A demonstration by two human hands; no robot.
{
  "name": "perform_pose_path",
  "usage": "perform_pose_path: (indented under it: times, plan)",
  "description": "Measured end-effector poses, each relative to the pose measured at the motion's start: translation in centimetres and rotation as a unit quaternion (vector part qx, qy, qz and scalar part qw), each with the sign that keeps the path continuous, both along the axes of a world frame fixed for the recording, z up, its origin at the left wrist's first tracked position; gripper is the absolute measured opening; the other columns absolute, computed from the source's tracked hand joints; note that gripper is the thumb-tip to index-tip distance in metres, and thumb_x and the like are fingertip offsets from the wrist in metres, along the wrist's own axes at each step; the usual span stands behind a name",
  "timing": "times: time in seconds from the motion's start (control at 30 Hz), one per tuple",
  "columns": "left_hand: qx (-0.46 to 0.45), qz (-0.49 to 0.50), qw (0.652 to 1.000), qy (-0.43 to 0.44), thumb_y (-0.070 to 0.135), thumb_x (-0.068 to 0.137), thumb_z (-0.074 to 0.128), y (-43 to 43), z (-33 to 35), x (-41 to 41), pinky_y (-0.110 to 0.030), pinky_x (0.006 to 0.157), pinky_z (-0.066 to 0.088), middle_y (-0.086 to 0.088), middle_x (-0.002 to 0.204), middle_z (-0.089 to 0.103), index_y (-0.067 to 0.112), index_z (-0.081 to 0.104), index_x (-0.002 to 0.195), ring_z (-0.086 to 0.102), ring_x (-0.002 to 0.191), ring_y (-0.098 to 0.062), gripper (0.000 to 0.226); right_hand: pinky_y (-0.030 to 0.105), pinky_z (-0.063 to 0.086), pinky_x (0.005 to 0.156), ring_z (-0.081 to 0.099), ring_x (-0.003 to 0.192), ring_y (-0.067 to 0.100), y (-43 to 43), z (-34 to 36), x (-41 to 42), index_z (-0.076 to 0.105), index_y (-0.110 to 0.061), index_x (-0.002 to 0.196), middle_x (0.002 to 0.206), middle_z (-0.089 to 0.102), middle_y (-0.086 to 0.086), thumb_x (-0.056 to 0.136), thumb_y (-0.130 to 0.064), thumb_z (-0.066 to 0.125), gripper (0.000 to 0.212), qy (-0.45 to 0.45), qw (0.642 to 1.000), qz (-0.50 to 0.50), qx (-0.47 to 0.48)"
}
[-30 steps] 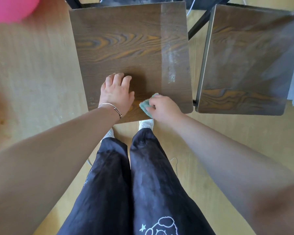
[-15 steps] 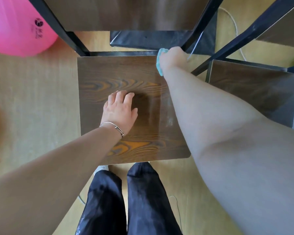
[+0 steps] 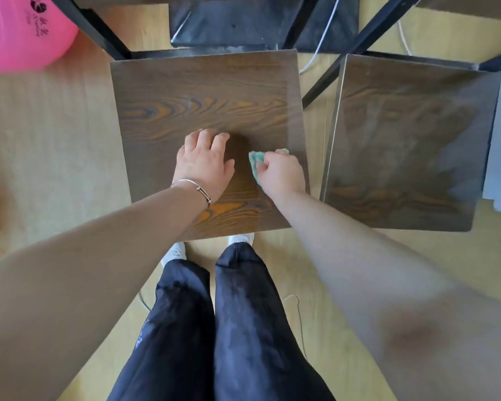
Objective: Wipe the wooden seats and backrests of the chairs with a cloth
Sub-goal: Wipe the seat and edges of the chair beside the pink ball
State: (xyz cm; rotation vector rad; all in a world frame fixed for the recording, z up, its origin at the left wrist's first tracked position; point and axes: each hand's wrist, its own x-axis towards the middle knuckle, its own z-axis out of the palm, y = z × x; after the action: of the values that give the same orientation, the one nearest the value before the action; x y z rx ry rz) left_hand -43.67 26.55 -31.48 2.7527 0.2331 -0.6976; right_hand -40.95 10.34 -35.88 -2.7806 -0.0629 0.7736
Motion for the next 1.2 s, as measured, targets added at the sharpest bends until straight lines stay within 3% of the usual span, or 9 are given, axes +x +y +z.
perform_pose_path:
  times: [0.2, 0.37, 0.47, 0.53, 0.7, 0.8, 0.9, 1.1, 1.2]
  plan:
    - [0.005, -0.046, 0.999, 0.026, 0.038, 0.095, 0.047, -1.1, -0.9, -3.4, -0.045, 0.107, 0.030, -0.007, 0.145, 0.035, 0.021, 0.035, 0.143, 0.026, 0.133, -0.033, 0.053, 0.029, 0.035, 0.062, 0.059, 0.083, 0.027, -2.0, 0.2, -7.8, 0.066, -0.010, 0.093, 0.094, 0.056, 0.004, 0.096, -0.028, 0.049, 0.025, 0.027, 0.999, 0.033, 0.026]
    - [0.007, -0.067, 0.997, 0.042, 0.039, 0.094, 0.048, -1.9, -1.2, -5.6, -0.046, 0.107, 0.030, -0.006, 0.146, 0.034, 0.021, 0.036, 0.143, 0.027, 0.133, -0.033, 0.053, 0.029, 0.037, 0.062, 0.059, 0.084, 0.024, -2.8, 0.3, -11.3, 0.065, -0.012, 0.098, 0.098, 0.056, 0.003, 0.096, -0.027, 0.047, 0.024, 0.068, 0.995, 0.066, 0.014]
    - [0.009, -0.071, 0.996, 0.046, 0.039, 0.094, 0.048, -2.1, -1.3, -5.8, -0.046, 0.107, 0.030, -0.007, 0.147, 0.034, 0.021, 0.035, 0.143, 0.027, 0.133, -0.034, 0.054, 0.029, 0.041, 0.064, 0.060, 0.085, 0.024, -2.7, 0.4, -10.8, 0.066, -0.011, 0.091, 0.087, 0.054, 0.001, 0.096, -0.028, 0.046, 0.026, 0.101, 0.994, 0.038, 0.021]
    - [0.005, -0.065, 0.997, 0.040, 0.038, 0.094, 0.048, -2.1, -1.1, -5.5, -0.046, 0.106, 0.031, -0.006, 0.146, 0.035, 0.021, 0.036, 0.143, 0.028, 0.132, -0.033, 0.053, 0.029, 0.048, 0.069, 0.061, 0.084, 0.025, -2.7, 0.7, -9.1, 0.065, -0.012, 0.083, 0.084, 0.063, 0.003, 0.095, -0.030, 0.047, 0.029, 0.118, 0.992, -0.018, 0.047]
    - [-0.002, -0.044, 0.999, 0.020, 0.038, 0.094, 0.048, -1.6, -0.9, -2.9, -0.044, 0.107, 0.030, -0.005, 0.146, 0.034, 0.022, 0.036, 0.143, 0.027, 0.133, -0.032, 0.053, 0.032, 0.040, 0.065, 0.054, 0.077, 0.022, -2.9, 0.9, 1.3, 0.058, -0.013, 0.074, 0.086, 0.058, 0.004, 0.094, -0.035, 0.053, 0.030, -0.018, 0.989, -0.109, 0.093]
    - [-0.005, -0.020, 1.000, 0.007, 0.039, 0.094, 0.048, -1.4, -0.8, -0.8, -0.043, 0.107, 0.029, -0.004, 0.146, 0.034, 0.022, 0.035, 0.144, 0.027, 0.133, -0.031, 0.054, 0.033, 0.040, 0.070, 0.058, 0.090, 0.029, -2.0, 0.4, 9.9, 0.053, -0.018, 0.077, 0.099, 0.059, 0.007, 0.095, -0.035, 0.051, 0.025, -0.062, 0.992, -0.076, 0.078]
    - [-0.014, -0.005, 1.000, -0.006, 0.039, 0.095, 0.047, -1.5, -0.8, 0.8, -0.042, 0.108, 0.029, -0.004, 0.145, 0.034, 0.023, 0.034, 0.144, 0.026, 0.133, -0.030, 0.054, 0.033, 0.041, 0.077, 0.057, 0.102, 0.028, -0.5, 0.0, 17.1, 0.065, -0.012, 0.099, 0.118, 0.058, 0.010, 0.098, -0.035, 0.047, 0.030, -0.107, 0.993, -0.013, 0.042]
    - [-0.031, 0.016, 0.999, -0.012, 0.040, 0.095, 0.047, -2.0, -2.1, 1.9, -0.040, 0.110, 0.028, -0.001, 0.147, 0.034, 0.024, 0.034, 0.144, 0.025, 0.134, -0.026, 0.054, 0.038, 0.054, 0.082, 0.061, 0.094, 0.021, 0.0, -1.8, 20.2, 0.068, -0.012, 0.104, 0.111, 0.061, 0.005, 0.097, -0.038, 0.051, 0.032, -0.145, 0.988, -0.038, 0.038]
    - [-0.034, 0.016, 0.999, -0.002, 0.041, 0.095, 0.047, -2.5, -2.4, 2.0, -0.040, 0.110, 0.027, -0.001, 0.149, 0.033, 0.024, 0.033, 0.145, 0.023, 0.136, -0.025, 0.055, 0.039, 0.054, 0.083, 0.062, 0.095, 0.024, 0.0, -1.3, 20.6, 0.068, -0.014, 0.106, 0.105, 0.064, 0.007, 0.098, -0.039, 0.048, 0.033, -0.101, 0.994, -0.032, 0.014]
